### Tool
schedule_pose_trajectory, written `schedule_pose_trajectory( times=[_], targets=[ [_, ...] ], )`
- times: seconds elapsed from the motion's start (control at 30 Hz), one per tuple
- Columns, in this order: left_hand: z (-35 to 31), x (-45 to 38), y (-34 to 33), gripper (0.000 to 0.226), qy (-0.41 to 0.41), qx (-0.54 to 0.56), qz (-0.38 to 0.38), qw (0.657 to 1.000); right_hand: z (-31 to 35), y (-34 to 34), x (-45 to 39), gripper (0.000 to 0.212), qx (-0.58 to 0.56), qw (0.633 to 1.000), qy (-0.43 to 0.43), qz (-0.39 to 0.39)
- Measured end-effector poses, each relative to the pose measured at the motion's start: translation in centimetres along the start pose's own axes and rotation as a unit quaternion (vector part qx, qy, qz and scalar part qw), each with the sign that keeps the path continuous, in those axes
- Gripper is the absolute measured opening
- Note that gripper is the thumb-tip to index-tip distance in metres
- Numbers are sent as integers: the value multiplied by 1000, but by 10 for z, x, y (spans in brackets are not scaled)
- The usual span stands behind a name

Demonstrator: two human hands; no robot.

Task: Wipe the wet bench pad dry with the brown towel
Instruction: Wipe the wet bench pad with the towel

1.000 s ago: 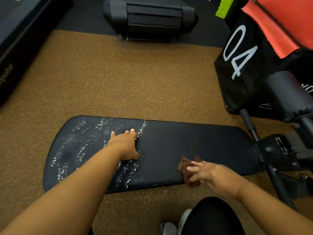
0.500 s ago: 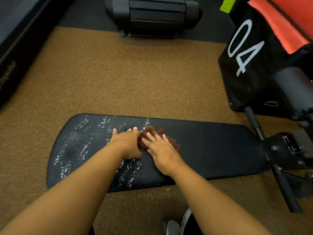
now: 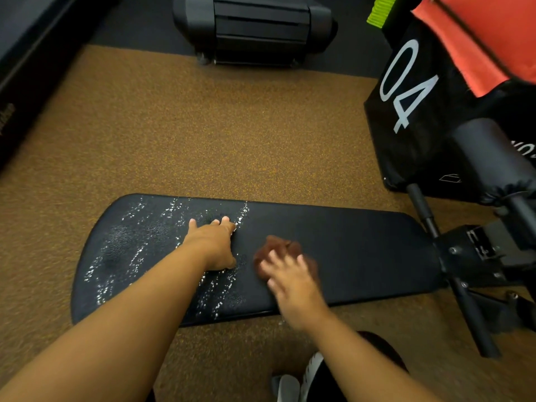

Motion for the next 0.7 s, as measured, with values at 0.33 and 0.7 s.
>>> schedule_pose_trajectory(
  times=[0.33,0.7],
  targets=[
    [1,0,0,97,6,14,5,1000,-47,30,61,40,69,963,216,144],
    [-10,4,4,91,11,-26,-13,1000,6,-15,43,45,83,931,338,115]
  ],
)
Point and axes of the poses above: each hand's wrist, its own x-axis away from the middle knuckle, its own y-axis out of the back of the hand, z = x × y, the point moved 4 cm from there along -x, towards the middle knuckle, and after that the axes turned 6 degrees about -x, right-handed, at the moved point
